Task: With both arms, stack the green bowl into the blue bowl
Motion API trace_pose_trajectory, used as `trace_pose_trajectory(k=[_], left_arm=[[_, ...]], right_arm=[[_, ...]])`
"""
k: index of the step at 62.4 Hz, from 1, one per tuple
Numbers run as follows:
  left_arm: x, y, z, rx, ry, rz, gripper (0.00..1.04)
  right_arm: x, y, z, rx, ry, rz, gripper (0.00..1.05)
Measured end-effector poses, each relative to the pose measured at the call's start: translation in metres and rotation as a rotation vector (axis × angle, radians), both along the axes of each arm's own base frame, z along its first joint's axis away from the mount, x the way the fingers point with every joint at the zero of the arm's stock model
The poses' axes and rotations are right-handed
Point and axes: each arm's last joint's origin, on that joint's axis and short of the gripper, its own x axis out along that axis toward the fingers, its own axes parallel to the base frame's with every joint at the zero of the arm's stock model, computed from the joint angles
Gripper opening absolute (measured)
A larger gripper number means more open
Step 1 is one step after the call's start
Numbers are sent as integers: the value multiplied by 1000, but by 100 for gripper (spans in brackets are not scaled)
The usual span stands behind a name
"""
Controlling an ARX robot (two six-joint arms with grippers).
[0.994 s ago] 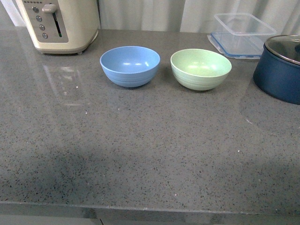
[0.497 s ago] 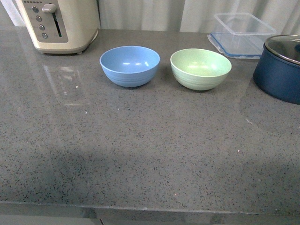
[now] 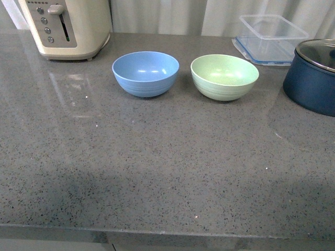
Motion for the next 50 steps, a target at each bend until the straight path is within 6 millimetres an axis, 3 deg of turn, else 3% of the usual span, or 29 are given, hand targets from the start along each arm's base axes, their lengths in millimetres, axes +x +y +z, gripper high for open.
trace_pose_trajectory(k=[11,23,25,31,34,36,40,45,50], left_arm=[[0,0,0,0,0,0,4],[0,0,0,0,0,0,37],[0,0,0,0,0,0,43],[0,0,0,0,0,-1,60],[0,0,0,0,-1,-2,69],[0,0,0,0,-1,-2,75],[0,0,0,0,0,-2,85],[0,0,0,1,0,-1,100],[0,0,0,2,0,-1,97]], right_arm=[[0,0,0,0,0,0,95],[0,0,0,0,0,-1,95],[0,0,-1,11,82,-28,95],[7,2,11,4,595,-126,95],[20,4,18,-14,829,-121,95],[30,6,21,-18,882,-116,95],[50,9,28,-22,918,-107,95],[88,15,42,-16,926,-81,95],[116,20,51,-17,930,-58,95]])
